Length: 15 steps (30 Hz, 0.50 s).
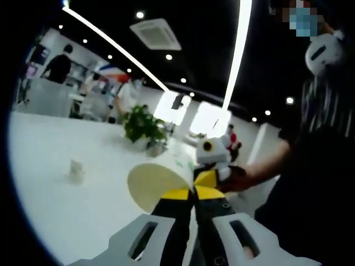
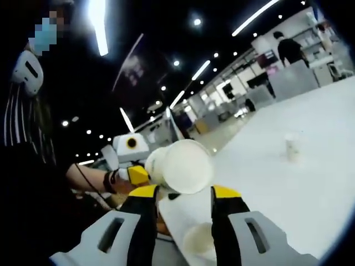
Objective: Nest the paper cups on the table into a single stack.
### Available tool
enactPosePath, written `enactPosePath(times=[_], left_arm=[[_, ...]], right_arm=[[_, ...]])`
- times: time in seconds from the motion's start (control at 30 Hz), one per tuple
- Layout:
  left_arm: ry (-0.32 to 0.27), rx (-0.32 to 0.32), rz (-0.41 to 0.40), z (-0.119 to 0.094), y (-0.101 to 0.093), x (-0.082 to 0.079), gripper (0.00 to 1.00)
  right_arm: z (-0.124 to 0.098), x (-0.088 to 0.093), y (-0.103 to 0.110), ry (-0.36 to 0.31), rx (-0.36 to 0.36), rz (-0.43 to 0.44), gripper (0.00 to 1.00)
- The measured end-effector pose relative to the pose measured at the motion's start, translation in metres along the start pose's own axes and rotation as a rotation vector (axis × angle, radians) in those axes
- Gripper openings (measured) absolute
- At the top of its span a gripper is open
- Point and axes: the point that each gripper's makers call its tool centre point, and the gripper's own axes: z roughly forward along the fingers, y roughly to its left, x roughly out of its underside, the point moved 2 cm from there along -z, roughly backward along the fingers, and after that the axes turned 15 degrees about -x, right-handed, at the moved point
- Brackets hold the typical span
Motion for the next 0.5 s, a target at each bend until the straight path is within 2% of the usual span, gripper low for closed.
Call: enactPosePath(times=[0.17,0.5], left_arm=[[0.023,-0.002,0.007,-0.002,0.002,0.002,0.00],[0.073,-0.007,0.040,-0.007,0.004,0.001,0.00]], right_arm=[[-0.008,0.000,-0.005,-0.012,0.035,0.000,0.40],[-0.030,0.002,-0.026,-0.006,0.165,-0.050,0.54]])
